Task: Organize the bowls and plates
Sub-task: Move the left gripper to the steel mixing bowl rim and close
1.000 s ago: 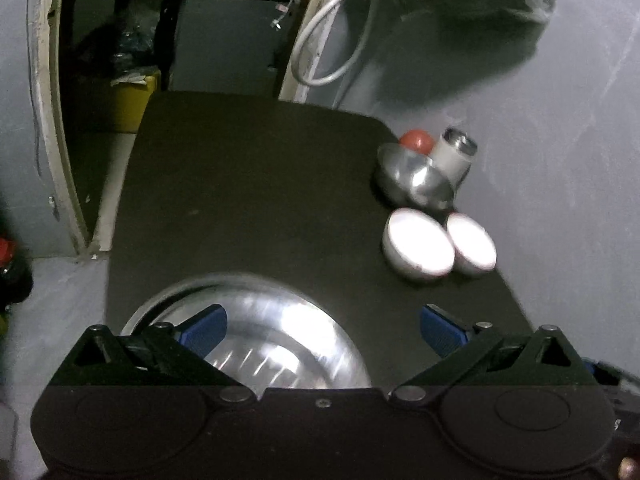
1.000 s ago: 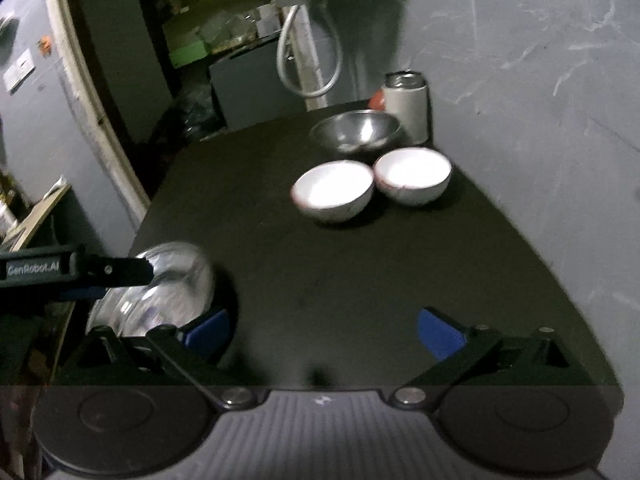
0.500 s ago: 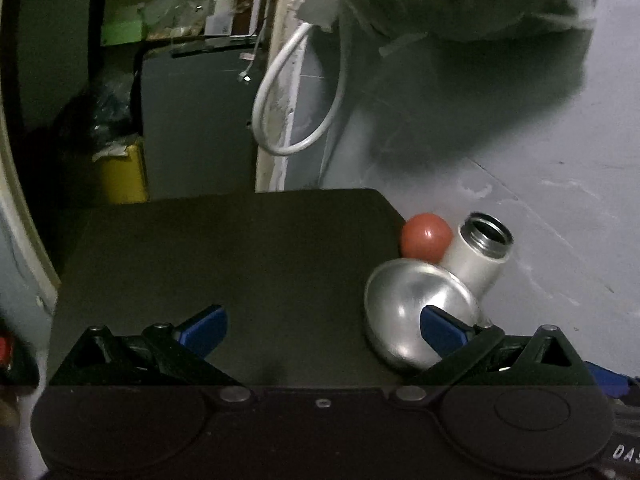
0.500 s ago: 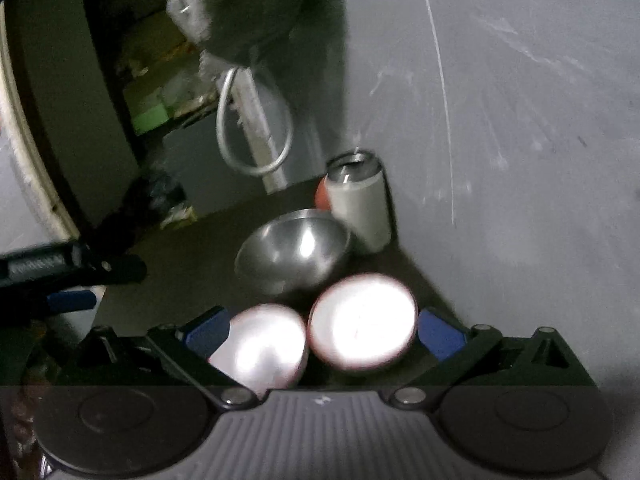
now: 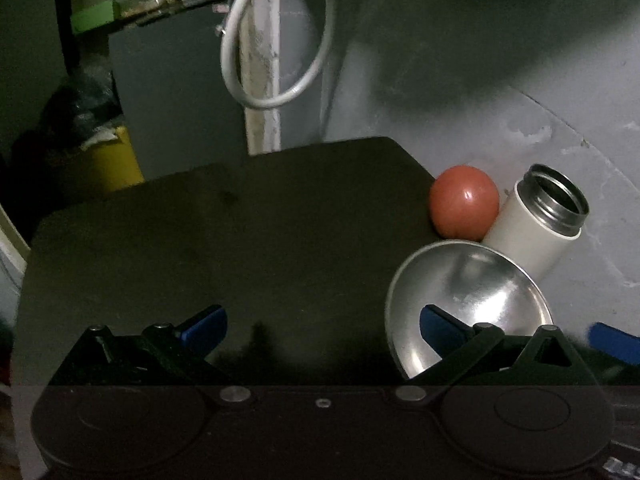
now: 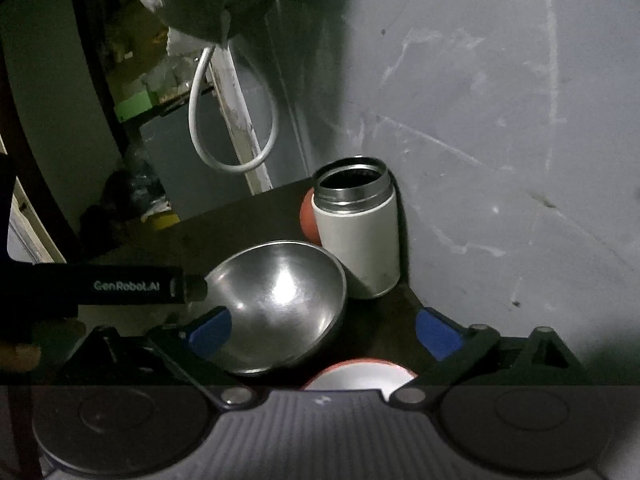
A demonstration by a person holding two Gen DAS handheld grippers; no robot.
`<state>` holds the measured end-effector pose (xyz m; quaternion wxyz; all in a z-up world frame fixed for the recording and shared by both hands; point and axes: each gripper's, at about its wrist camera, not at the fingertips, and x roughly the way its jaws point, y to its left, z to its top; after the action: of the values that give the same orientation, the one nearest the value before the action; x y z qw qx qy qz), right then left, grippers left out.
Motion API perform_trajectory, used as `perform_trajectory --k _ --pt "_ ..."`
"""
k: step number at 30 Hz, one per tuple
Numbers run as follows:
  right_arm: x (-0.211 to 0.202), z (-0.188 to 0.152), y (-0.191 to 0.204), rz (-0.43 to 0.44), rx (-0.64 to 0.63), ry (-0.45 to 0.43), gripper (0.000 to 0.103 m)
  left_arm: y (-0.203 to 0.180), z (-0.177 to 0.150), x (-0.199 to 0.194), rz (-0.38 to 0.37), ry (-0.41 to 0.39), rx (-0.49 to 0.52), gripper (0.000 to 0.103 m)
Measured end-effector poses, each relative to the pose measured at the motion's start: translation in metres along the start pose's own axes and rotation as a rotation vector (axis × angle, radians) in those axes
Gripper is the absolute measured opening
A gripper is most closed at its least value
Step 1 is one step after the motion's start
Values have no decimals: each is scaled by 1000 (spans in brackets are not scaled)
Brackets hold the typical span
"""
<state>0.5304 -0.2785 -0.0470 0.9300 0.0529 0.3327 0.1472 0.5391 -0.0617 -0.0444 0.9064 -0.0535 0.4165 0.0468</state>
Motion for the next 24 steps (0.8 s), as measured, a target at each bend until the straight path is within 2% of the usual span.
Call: perform_trajectory --k 3,6,8,10,12,13,17,18,20,22,24 --pt "13 1 2 -16 -24 27 87 -2 -2 5 -4 13 2 101" --pt "23 1 5 -24 -38 50 82 -2 -3 9 -25 35 -7 89" --pt "27 0 7 -21 -41 62 76 -2 -5 12 -56 53 -15 77" --pt "30 0 7 -19 -40 68 65 -3 -7 14 -88 65 -20 68" --pt "33 0 7 -20 -39 82 59 -1 -9 16 -119 79 -40 55" --pt "33 0 7 -16 -39 87 59 0 -9 18 -131 87 -55 46" --pt "36 2 7 -14 -40 98 59 9 -13 20 -183 103 -143 31" --pt "37 2 7 -11 -38 106 55 9 -14 20 -197 105 -153 28" --pt "39 2 8 -9 -41 118 46 8 -16 18 -214 105 -159 14" --pt "38 2 10 3 -43 112 35 7 -13 16 -200 105 -155 13" --pt "38 2 13 6 -51 110 33 11 -14 12 -200 97 -163 13"
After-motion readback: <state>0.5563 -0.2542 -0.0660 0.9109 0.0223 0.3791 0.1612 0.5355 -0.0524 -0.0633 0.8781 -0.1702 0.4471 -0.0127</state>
